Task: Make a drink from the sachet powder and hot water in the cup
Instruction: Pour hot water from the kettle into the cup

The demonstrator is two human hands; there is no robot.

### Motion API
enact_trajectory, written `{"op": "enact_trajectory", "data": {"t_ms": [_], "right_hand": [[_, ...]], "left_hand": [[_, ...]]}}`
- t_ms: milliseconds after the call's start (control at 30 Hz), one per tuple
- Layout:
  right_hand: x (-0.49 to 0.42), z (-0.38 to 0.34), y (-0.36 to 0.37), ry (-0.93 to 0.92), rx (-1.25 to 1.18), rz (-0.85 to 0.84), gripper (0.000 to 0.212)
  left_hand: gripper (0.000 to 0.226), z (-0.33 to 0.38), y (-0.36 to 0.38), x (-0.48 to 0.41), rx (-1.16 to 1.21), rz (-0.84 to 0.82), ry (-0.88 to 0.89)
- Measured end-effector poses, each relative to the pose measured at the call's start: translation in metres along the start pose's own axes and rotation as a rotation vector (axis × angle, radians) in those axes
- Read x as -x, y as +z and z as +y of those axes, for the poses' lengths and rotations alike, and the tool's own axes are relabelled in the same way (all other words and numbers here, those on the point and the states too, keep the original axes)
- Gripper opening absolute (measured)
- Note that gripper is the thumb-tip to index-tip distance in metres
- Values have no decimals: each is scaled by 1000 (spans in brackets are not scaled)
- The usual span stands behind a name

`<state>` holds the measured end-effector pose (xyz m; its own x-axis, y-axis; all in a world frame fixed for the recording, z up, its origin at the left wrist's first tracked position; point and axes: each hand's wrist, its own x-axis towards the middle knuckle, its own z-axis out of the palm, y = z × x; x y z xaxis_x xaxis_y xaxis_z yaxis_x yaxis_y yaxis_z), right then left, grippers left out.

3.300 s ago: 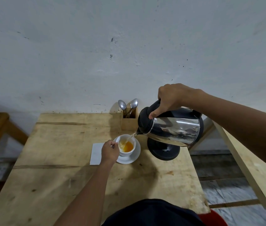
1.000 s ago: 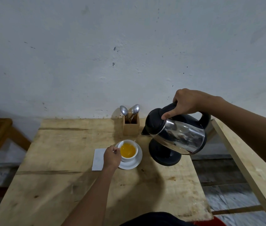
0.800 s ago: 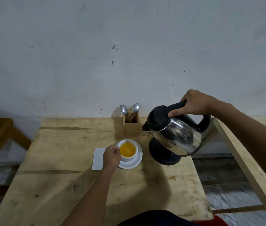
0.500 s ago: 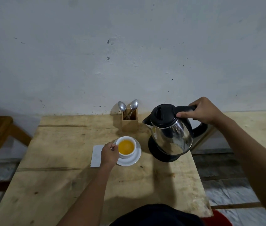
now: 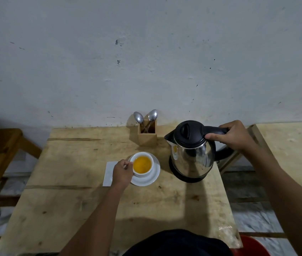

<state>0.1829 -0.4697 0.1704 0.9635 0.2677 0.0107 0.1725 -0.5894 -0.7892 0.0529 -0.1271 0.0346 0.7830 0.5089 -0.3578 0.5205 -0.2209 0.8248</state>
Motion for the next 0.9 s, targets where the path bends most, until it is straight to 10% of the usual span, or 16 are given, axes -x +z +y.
{"op": "enact_trajectory", "data": {"t_ms": [167,367,500,900], "right_hand": [[-1,21,-2,-4,-48,-6,101],[9,38,-4,23,-77,28,52],[10,37,0,-16,-77,43,55],[29,-17,38,64,165,517,34]], "left_hand": [[18,0,0,1,8,13,-8],[17,2,1,3,-2,20,-5],[16,2,0,4,-7,22,3],[13,7,-2,4,-3,-7,-5]]}}
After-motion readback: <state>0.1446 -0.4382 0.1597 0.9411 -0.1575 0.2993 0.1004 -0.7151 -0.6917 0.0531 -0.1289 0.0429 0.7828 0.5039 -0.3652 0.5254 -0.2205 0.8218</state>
